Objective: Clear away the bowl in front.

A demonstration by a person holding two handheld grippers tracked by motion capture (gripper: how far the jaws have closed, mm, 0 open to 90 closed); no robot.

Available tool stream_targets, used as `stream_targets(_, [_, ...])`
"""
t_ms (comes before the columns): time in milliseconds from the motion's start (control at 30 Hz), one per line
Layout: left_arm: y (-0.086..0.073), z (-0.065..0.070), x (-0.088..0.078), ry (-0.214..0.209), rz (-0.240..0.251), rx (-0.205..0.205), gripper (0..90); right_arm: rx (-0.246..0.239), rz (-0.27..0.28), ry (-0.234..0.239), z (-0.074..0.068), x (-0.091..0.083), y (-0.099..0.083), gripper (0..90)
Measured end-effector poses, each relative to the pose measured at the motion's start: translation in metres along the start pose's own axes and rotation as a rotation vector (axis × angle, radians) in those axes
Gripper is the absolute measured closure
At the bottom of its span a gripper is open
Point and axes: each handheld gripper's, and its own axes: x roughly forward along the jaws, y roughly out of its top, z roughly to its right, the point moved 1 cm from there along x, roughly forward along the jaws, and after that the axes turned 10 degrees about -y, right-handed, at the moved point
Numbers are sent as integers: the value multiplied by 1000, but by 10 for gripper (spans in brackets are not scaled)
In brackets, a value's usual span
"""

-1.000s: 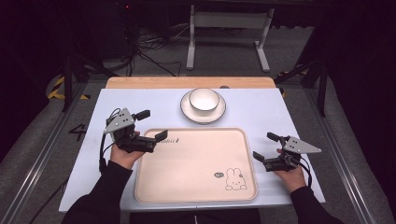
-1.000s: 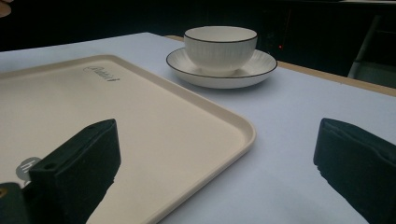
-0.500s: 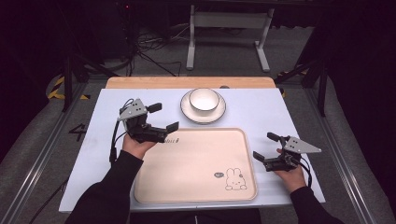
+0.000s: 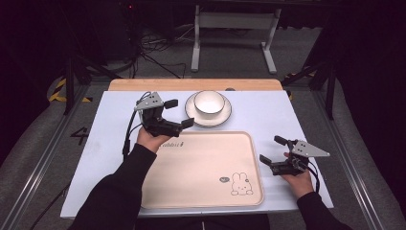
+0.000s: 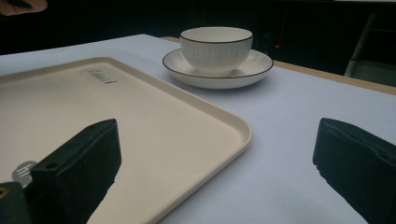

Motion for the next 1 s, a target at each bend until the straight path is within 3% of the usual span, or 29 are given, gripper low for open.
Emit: stream_targets(1000, [28, -34, 46, 9, -47, -31, 2, 6, 2, -9, 0, 0, 0, 15])
